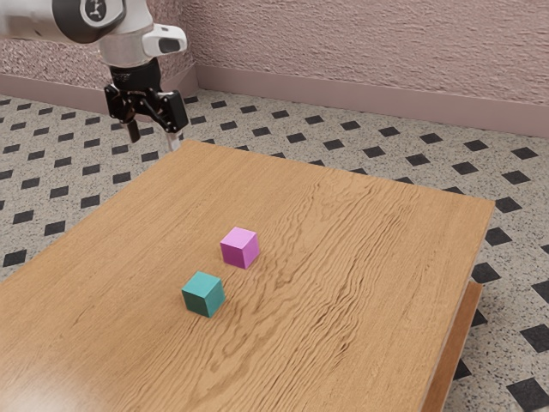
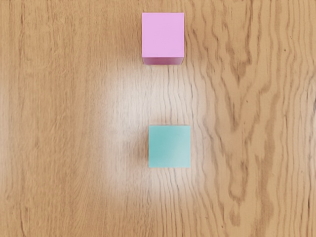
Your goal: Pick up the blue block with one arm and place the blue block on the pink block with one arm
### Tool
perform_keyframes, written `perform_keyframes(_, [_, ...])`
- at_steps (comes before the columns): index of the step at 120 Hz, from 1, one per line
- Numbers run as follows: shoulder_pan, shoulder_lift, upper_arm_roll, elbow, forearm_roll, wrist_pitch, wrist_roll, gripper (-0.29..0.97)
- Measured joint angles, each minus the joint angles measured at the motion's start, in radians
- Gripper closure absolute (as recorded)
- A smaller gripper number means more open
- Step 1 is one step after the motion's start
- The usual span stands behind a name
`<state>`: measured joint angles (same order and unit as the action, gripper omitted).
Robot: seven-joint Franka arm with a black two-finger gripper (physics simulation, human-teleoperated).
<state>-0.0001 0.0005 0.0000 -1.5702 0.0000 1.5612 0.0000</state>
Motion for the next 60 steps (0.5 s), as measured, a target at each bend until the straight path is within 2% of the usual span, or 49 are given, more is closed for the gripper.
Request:
perform_keyframes(13, [-0.041,0.003,0.044,0.106,-0.034,-0.065,0.01,0.0])
perform_keyframes(28, [-0.045,0.003,0.051,0.124,-0.05,-0.113,0.021,0.0])
perform_keyframes(33, [-0.038,-0.01,0.043,0.18,-0.044,-0.134,0.026,0.0])
perform_keyframes(38, [0.02,-0.041,-0.017,0.288,-0.012,-0.17,0.032,0.0])
perform_keyframes(46, [0.111,-0.092,-0.147,0.366,0.036,-0.253,0.04,0.0])
perform_keyframes(52, [0.052,-0.092,-0.197,0.391,0.065,-0.302,0.044,0.0])
perform_keyframes(60, [-0.014,-0.056,-0.213,0.401,0.084,-0.352,0.052,0.0])
